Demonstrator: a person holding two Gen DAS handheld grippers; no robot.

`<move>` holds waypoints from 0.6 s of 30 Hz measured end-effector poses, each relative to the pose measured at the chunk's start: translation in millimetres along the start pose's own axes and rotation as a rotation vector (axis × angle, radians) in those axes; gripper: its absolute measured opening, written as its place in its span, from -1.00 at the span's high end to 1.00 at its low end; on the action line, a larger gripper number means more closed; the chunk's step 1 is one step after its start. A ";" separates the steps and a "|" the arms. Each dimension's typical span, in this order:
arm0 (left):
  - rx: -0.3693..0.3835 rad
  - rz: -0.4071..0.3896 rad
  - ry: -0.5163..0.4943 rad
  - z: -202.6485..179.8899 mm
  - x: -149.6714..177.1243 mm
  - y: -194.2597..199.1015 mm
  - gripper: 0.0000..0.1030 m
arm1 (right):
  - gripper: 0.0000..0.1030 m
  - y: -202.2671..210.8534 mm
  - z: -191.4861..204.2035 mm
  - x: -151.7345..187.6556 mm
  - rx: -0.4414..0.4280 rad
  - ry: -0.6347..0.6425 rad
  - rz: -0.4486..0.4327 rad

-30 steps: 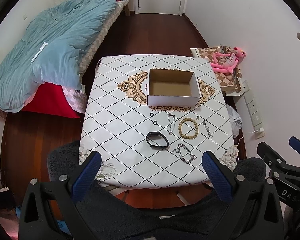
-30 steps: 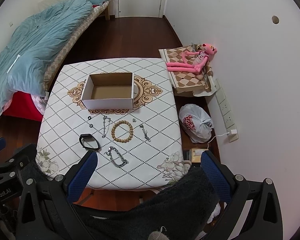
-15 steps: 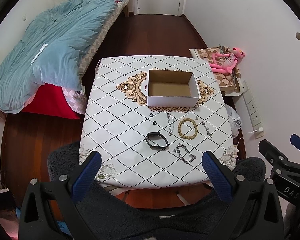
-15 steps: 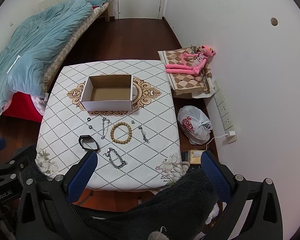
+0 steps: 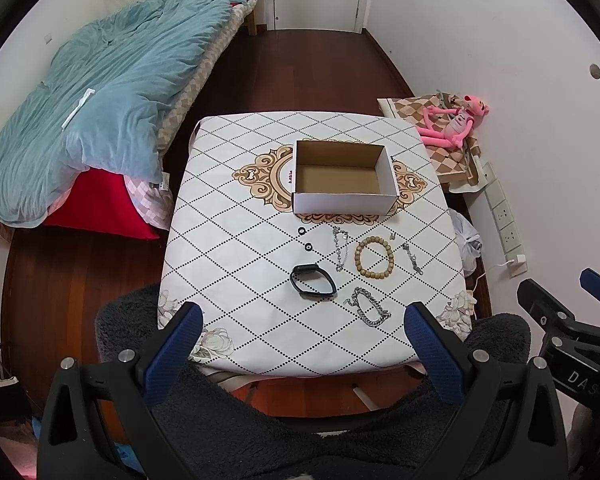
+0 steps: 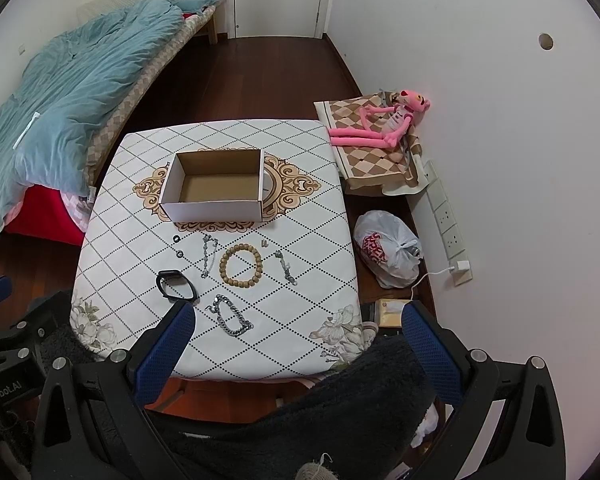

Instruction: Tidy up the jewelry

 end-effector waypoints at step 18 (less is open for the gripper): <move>0.004 -0.001 -0.003 -2.2 2.9 0.0 -0.99 | -1.00 0.1 -0.3 3.2 0.005 0.000 -0.001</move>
Point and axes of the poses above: each gripper's, at about its wrist camera, not at the fingertips, and y roughly against the way its jaws point, z to its left, x to its underside, the point moved 10 cm from there along -y, roughly the way its jaws point, and after that the axes turned 1 degree about -y, right-handed, at the moved point
